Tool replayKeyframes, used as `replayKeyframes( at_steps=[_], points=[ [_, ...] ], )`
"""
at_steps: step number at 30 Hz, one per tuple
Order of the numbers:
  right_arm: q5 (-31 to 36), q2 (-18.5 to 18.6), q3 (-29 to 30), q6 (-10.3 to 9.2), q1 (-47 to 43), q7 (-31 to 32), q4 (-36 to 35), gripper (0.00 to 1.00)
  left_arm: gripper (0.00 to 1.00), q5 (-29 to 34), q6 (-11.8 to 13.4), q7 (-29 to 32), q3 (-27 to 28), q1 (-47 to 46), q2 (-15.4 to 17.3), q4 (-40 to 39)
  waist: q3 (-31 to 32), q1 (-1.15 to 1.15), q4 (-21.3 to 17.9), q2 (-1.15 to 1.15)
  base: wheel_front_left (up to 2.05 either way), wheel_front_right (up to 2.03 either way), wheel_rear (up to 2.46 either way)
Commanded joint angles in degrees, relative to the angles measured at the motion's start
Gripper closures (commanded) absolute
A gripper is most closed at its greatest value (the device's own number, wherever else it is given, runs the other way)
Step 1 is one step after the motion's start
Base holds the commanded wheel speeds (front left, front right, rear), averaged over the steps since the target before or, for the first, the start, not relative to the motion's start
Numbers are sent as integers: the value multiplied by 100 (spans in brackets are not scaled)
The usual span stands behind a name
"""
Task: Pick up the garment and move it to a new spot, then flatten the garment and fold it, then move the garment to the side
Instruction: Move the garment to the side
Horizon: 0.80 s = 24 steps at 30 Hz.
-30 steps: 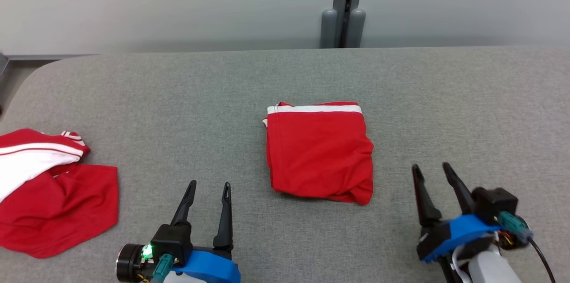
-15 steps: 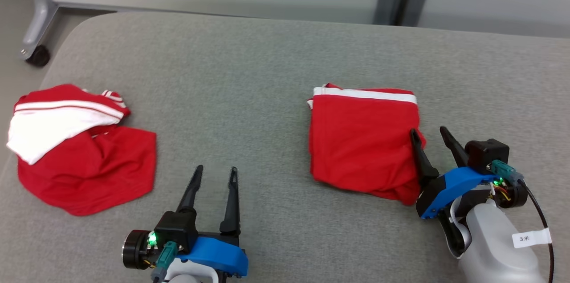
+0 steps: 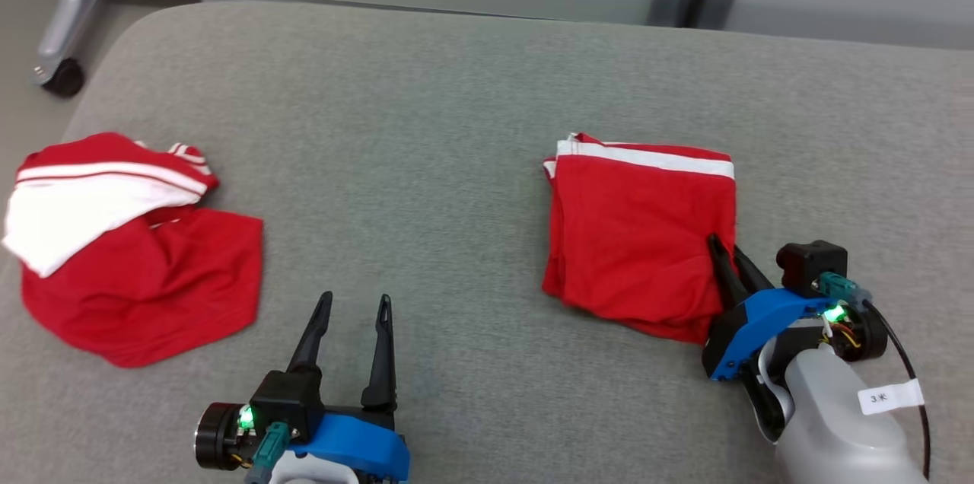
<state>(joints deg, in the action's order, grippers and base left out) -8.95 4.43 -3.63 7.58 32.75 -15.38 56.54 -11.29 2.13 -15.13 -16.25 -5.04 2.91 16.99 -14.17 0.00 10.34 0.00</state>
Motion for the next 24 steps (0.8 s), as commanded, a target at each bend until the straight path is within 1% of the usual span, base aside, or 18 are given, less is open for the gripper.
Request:
replayKeyframes(
  at_steps=[1,4,6,12,16,20,24],
  points=[
    [-31,124,67,-15,-211,46,18,100,0,46,-15,-2,16,-65,-3,-23,106,0,-169,0,0,0,0],
    [-97,81,155,-14,-306,31,-266,100,0,95,-92,-2,24,-133,-3,-46,189,0,-546,0,0,0,0],
    [-157,30,176,-13,-397,30,-390,100,0,112,-132,-2,33,-146,-2,-49,246,0,-884,0,0,0,0],
    [-224,-56,-197,-13,-553,28,-573,100,0,216,-296,-2,68,-282,-2,82,311,0,-2058,0,0,0,0],
    [-355,-69,-426,-9,-605,25,-680,100,0,212,-382,-2,-47,-443,-2,170,265,0,-2644,0,0,0,0],
    [-521,-32,-625,-9,-677,23,-771,100,0,169,-383,-2,-195,-598,3,236,200,0,-3008,0,0,0,0],
    [-630,30,-829,-9,-675,23,-860,100,0,130,-450,-2,-382,-709,3,283,122,0,-3241,0,0,0,0]
  ],
)
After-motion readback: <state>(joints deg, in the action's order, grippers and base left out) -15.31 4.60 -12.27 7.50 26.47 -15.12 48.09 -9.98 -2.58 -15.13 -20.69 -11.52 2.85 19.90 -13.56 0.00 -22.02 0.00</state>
